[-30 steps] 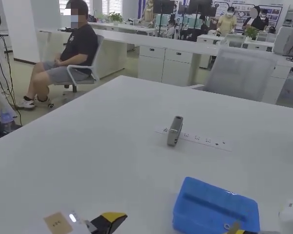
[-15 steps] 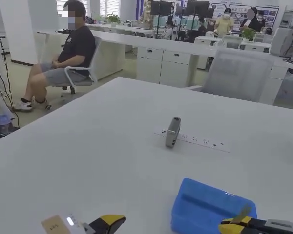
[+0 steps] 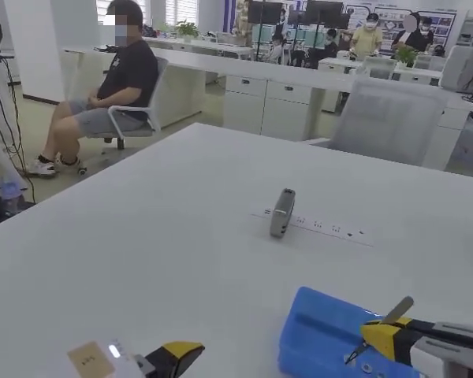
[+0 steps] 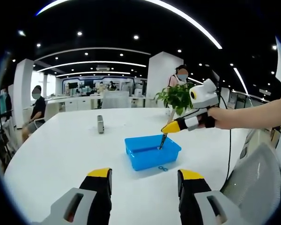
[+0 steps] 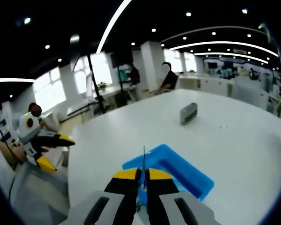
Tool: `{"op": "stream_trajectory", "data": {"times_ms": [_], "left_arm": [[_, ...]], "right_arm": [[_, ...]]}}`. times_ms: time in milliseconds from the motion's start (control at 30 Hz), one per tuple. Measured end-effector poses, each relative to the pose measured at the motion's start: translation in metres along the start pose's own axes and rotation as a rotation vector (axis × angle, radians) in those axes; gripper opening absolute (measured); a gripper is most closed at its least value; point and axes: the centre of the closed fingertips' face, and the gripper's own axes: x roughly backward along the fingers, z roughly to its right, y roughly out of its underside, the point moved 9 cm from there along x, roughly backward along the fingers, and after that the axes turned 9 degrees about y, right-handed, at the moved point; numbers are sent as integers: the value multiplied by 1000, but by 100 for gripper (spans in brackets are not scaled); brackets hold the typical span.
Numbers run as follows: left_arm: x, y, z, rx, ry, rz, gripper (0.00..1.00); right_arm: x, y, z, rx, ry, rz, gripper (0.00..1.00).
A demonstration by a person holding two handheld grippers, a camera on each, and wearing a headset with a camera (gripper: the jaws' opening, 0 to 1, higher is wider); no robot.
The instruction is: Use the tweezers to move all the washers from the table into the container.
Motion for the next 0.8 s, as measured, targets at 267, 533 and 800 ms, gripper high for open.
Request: {"op": "stream_trajectory", "data": {"times_ms": [267, 533, 800], "left_arm": [[1, 0, 0, 2, -3, 5, 56], [1, 0, 0, 2, -3, 5, 56], [1, 0, 0, 2, -3, 5, 56]], "right_arm": [[-16, 3, 15, -10, 44, -37, 2], [-32, 8, 26, -1, 81, -76, 2], [-42, 15, 31, 11, 96, -117, 2]]}}
